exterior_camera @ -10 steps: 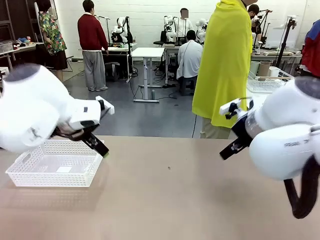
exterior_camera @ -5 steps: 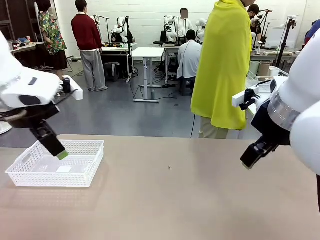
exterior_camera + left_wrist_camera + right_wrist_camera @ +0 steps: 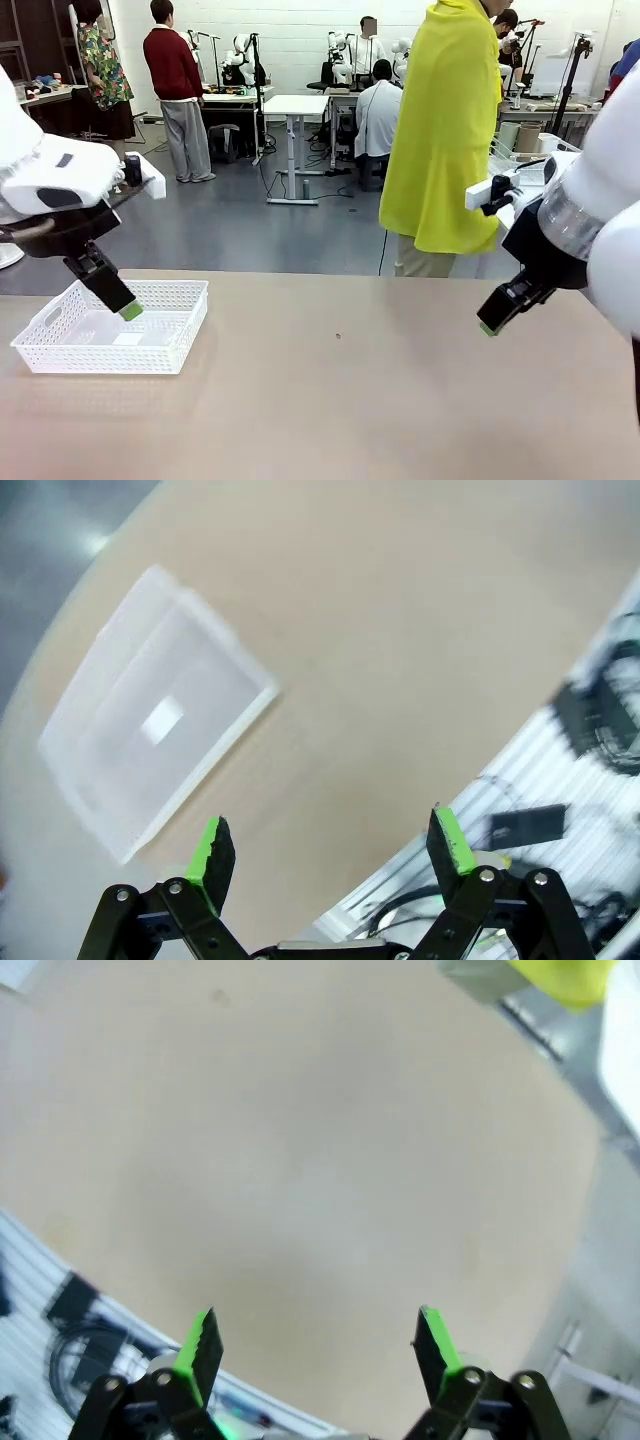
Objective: Clean and organize the cups into the basket.
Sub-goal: Pick up the Organizing basket and move it to the center of the table, then pick up the Reusable plastic cup from the right side of the table and place it inside the Organizing basket.
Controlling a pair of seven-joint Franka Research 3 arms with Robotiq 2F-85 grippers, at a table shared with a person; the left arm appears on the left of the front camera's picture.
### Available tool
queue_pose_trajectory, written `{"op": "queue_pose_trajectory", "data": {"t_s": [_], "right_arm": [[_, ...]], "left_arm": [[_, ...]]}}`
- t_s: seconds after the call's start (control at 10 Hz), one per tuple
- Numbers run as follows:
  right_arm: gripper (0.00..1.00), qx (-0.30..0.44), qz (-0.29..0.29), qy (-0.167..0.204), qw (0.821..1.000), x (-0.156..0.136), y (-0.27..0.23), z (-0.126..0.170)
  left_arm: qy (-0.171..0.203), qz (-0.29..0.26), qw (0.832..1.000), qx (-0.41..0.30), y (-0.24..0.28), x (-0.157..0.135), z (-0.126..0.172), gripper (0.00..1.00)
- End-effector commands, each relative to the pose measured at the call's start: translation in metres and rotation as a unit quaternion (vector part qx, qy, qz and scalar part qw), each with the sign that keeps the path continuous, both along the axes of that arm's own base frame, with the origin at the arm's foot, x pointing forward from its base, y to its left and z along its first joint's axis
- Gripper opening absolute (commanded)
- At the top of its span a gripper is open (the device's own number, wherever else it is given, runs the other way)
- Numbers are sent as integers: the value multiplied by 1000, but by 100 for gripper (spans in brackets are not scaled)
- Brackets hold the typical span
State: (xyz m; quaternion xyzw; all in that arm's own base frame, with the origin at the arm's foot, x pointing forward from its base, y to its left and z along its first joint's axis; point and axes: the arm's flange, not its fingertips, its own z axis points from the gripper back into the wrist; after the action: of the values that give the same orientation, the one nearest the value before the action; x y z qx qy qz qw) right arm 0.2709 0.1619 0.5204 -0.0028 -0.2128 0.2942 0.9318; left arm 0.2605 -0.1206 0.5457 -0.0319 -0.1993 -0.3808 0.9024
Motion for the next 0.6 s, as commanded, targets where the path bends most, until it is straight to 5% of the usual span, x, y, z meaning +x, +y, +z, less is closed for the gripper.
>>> {"op": "queue_pose_trajectory", "data": {"t_s": [0.0,0.2,0.4,0.5], "right_arm": [[100,320,72,97,940,22,-85,-14],[100,521,65,105,845,32,-176,-48],[100,649,60,107,751,22,-250,-83],[100,676,61,101,727,12,-281,-97]], "left_arm": [[127,-65,920,-366,58,24,13,100],[168,-52,825,-538,118,36,21,100],[187,24,735,-652,192,51,8,100],[202,73,737,-640,226,50,0,100]]}}
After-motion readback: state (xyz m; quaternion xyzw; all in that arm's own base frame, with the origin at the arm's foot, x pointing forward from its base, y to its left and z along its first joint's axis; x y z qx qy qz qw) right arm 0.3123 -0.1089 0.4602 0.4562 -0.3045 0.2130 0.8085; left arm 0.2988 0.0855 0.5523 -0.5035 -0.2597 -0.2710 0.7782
